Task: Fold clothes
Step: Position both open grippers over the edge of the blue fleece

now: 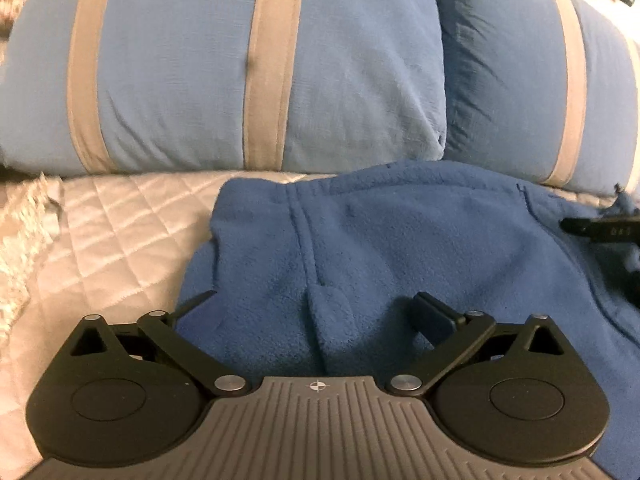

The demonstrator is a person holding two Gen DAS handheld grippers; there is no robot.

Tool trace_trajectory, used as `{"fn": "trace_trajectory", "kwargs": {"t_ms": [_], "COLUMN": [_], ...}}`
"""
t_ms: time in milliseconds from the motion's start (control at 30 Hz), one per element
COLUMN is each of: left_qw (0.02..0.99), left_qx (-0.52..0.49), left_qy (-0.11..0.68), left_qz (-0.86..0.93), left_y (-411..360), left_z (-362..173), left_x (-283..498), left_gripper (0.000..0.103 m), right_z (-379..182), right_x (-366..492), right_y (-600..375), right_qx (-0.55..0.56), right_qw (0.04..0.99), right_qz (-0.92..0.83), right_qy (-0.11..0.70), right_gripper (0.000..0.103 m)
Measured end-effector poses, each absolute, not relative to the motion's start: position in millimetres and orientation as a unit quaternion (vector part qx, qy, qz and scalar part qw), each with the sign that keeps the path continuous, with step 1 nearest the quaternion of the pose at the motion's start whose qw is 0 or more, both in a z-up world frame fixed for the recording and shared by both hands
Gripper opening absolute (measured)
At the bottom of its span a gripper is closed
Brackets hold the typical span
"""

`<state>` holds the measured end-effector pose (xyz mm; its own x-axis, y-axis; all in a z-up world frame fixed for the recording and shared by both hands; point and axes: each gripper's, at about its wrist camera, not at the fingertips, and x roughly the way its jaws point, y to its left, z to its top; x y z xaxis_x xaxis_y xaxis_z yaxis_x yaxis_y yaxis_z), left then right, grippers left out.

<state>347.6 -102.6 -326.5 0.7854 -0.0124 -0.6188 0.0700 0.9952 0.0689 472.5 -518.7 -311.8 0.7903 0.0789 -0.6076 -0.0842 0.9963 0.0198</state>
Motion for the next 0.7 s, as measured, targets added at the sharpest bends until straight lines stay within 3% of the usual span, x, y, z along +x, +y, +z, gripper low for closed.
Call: {"fn": "trace_trajectory", "kwargs": {"t_ms": [367,500,700], "left_qw": [0.949,0.950,0.951], "left_qx": [0.081,0.079,0.084], "left_qy": [0.303,0.303,0.298], "left_qz": [0.007,0.006,0.009], "left_y": [-109,-108,-111], "left_z": [-329,-329,-329], "left_x": [349,347,344], "left_gripper": [0.103,0.103,0.103], "right_z": [-247,-247,-300], "right_x": [432,406,386], "right_y": [-543,-581,-604], "right_qx": [-0.060,-0.007,0.024], "right_qw": [0.932,0.923,0.937], "right_qz": [0.080,0.088,0.064], "right_qy": [0.349,0.373,0.344], "right_gripper": [0.103,0.103,0.102]}}
